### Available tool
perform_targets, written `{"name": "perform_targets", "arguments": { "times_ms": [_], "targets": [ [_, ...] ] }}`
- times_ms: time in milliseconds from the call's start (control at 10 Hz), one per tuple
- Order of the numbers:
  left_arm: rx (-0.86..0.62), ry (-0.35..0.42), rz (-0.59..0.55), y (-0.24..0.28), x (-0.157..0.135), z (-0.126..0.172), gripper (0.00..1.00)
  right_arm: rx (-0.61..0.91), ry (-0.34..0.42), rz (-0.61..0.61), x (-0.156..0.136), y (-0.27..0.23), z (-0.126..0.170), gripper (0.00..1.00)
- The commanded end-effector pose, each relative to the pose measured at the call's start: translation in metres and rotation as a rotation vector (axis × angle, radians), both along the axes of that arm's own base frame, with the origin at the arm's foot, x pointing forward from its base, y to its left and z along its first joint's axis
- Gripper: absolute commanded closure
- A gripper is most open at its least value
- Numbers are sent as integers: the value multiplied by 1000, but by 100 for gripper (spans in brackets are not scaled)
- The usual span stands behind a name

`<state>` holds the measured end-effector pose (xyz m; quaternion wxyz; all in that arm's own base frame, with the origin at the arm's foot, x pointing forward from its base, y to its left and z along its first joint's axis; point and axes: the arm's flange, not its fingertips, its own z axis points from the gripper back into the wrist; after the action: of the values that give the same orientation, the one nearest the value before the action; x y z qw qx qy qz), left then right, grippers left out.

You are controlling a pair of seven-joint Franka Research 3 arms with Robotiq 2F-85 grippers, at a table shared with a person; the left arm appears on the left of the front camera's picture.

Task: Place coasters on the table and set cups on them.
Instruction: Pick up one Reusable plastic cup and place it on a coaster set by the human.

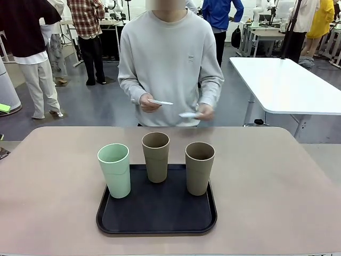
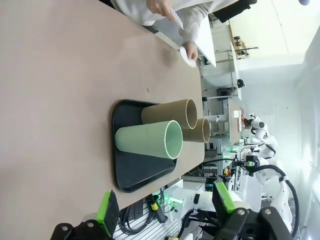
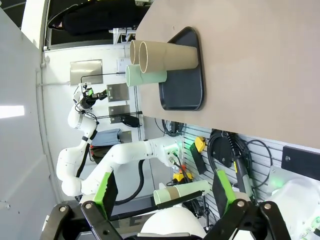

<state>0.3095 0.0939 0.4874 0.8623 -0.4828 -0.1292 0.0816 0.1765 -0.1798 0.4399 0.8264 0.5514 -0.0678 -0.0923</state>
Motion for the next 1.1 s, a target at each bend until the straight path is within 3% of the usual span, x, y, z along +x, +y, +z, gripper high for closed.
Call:
{"name": "perform_targets", "arguments": {
  "times_ms": [0,1000],
  "targets": [
    [-17,-21,-7,2,-2,1,0,-1,-4,-6,0,-2,0,0],
    [-17,-21,-7,2,-2,1,0,-1,-4,-6,0,-2,0,0]
  ]
}}
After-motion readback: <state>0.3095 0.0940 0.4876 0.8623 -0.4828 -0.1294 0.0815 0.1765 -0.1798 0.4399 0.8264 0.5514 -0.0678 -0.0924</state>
